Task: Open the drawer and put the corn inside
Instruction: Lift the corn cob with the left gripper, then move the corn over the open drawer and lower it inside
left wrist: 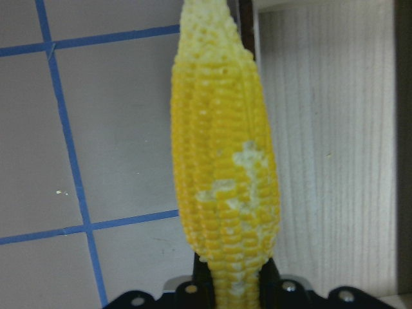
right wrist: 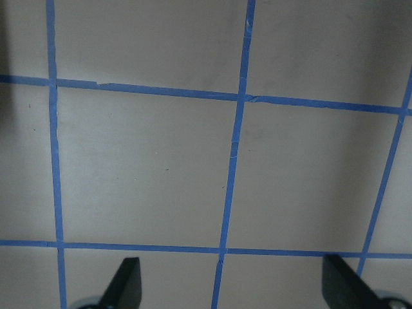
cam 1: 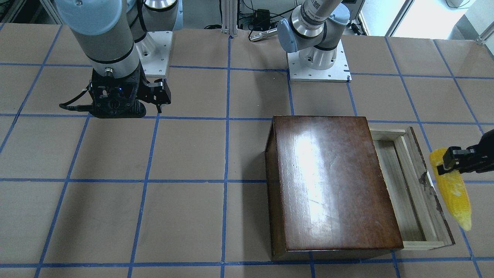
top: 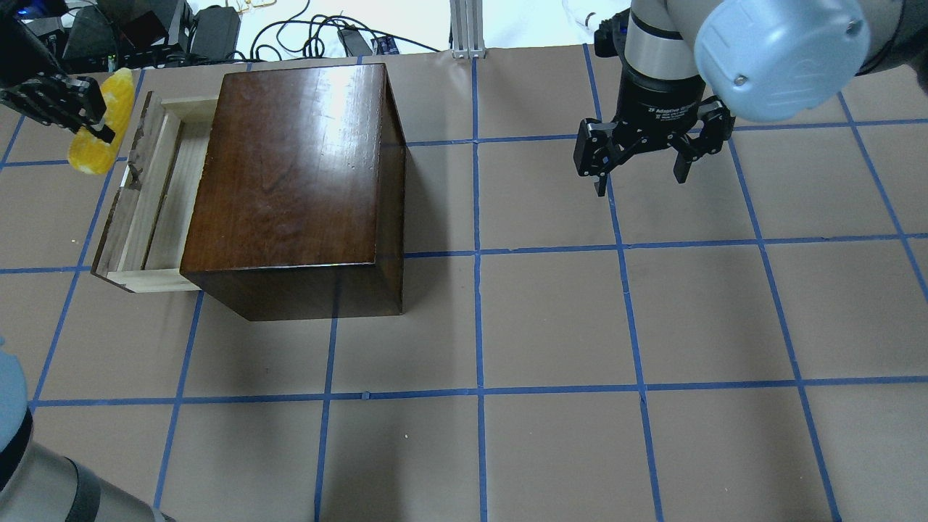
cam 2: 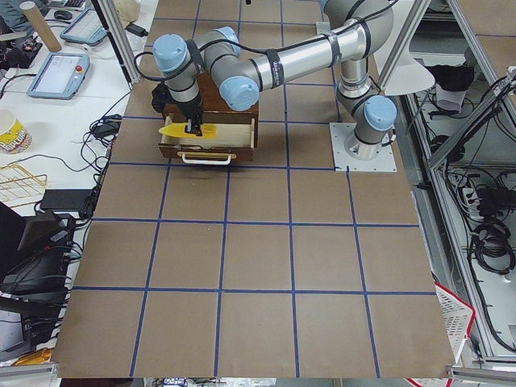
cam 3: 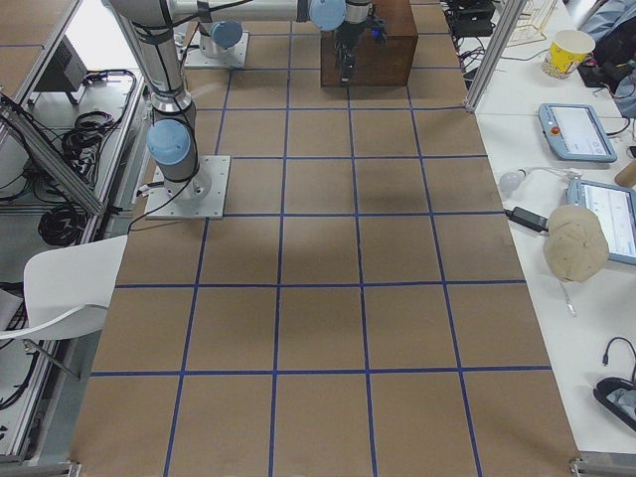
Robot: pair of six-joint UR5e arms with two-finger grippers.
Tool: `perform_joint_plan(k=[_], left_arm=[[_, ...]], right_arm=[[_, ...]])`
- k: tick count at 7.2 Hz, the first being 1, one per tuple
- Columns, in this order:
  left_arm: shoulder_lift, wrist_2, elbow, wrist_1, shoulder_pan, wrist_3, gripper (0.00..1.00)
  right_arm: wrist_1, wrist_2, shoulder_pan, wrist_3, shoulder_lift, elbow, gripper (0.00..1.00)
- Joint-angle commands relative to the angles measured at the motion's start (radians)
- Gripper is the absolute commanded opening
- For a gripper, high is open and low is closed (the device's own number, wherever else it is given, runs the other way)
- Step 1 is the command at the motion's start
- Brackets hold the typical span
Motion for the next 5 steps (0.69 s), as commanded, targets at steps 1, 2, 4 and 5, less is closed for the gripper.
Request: perform_joint_plan(k=[1, 2, 4, 5], left_arm=[[-0.009, -0.001, -0.058, 0.011, -0.032, -0.051, 0.0], [-0.01, -0.017, -0.083, 0.014, -0.034, -0.066, 0.0], [-0.032, -0.041, -0.133, 0.069, -0.032, -0.067, 0.0], [-0.027, -0.041, -0.155, 0.071, -0.032, -0.067, 0.0]], right_arm=[[0.0, 0.0, 0.0, 0.0, 0.0, 0.0, 1.0], [0.0, 0.0, 0.0, 0.0, 0.0, 0.0, 1.0], [0.0, 0.0, 0.0, 0.0, 0.0, 0.0, 1.0], [0.0, 0.0, 0.0, 0.0, 0.0, 0.0, 1.0]])
